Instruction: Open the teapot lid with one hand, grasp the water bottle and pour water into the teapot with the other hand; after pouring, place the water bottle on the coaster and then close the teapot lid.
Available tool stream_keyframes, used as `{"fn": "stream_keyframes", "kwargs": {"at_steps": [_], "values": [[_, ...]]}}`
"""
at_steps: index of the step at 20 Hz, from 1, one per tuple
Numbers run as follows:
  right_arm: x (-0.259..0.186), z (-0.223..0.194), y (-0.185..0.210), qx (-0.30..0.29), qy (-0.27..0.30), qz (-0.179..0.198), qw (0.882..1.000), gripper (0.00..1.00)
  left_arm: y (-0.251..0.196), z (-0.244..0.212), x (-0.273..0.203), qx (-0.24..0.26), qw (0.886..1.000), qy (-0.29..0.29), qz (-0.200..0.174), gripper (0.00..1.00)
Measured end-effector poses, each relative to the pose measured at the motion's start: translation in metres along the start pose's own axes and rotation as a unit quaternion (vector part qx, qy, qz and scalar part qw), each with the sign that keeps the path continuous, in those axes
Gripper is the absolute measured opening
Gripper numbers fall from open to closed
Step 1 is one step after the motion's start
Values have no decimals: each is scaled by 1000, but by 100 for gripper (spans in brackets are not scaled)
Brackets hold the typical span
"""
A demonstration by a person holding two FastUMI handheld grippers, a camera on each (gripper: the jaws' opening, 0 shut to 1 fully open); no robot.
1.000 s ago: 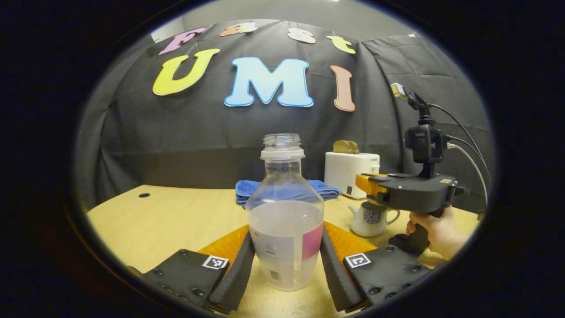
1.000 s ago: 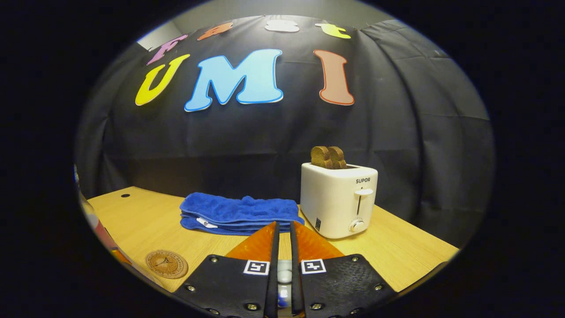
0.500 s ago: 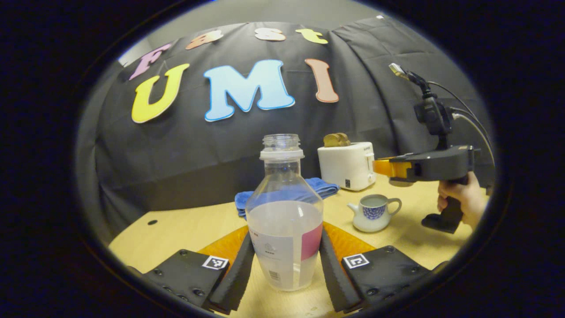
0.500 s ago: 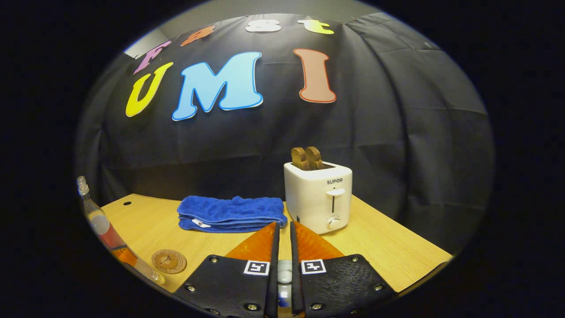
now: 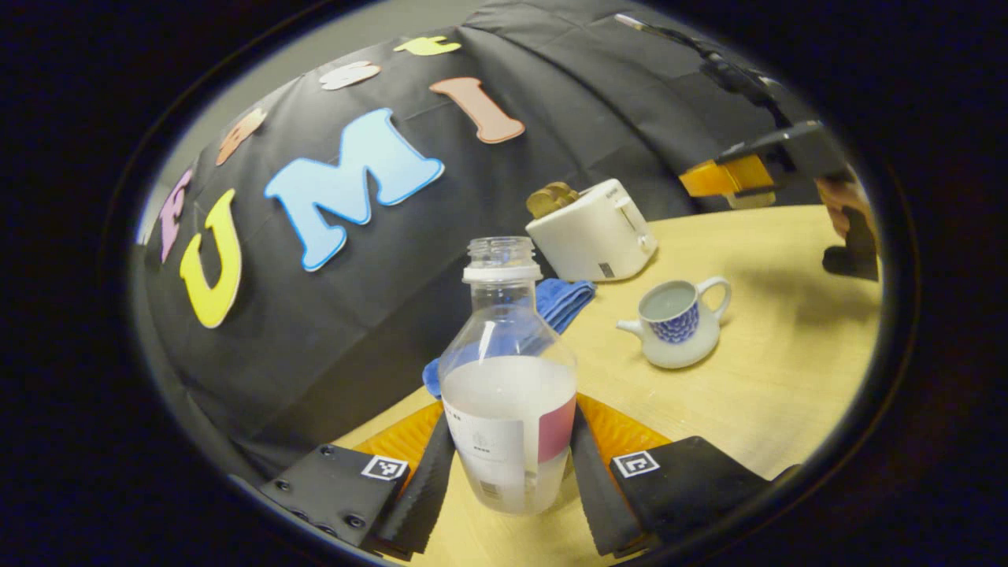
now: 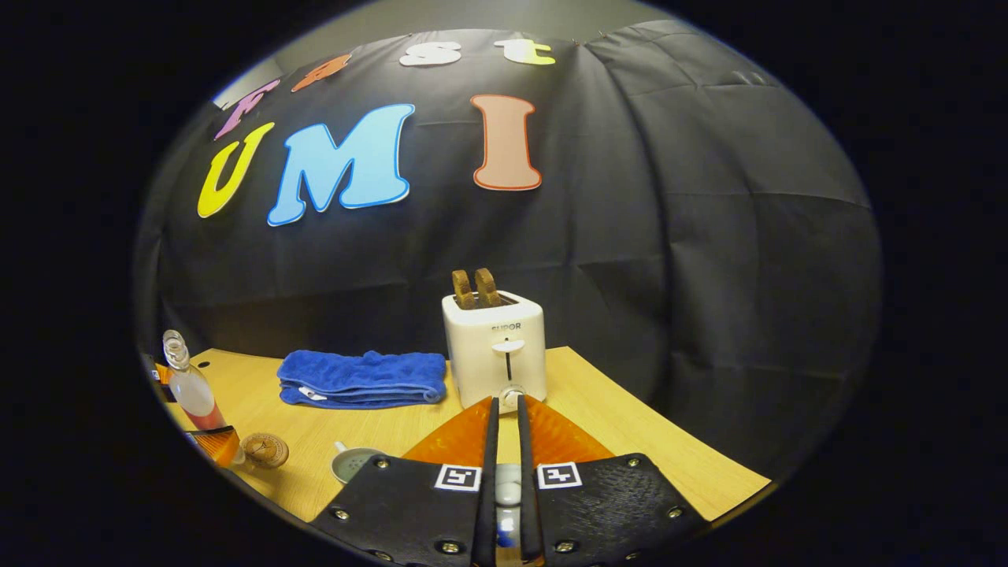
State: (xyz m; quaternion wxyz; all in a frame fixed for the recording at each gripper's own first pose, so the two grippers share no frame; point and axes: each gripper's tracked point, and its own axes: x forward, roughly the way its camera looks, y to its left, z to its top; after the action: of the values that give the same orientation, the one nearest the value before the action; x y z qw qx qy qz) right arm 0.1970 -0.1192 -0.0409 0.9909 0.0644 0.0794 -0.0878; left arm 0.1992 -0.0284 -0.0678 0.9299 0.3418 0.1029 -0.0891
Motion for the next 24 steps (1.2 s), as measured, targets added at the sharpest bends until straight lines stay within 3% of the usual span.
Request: {"fn": "stream_keyframes", "kwargs": {"at_steps": [3, 8, 12, 24], "values": [[-5, 6, -9, -3, -6, -12, 1000, 12, -8, 1, 19, 91, 996, 23, -9, 85], [-9, 12, -7, 1, -12, -9, 1000, 12, -13, 14, 39, 221, 975, 36, -10, 85], [-10, 13, -12, 5, -13, -14, 1000, 12, -11, 18, 46, 292, 955, 46, -13, 85], [-10, 12, -16, 11, -8, -21, 1000, 12, -28, 28, 74, 463, 883, 68, -47, 85]]}}
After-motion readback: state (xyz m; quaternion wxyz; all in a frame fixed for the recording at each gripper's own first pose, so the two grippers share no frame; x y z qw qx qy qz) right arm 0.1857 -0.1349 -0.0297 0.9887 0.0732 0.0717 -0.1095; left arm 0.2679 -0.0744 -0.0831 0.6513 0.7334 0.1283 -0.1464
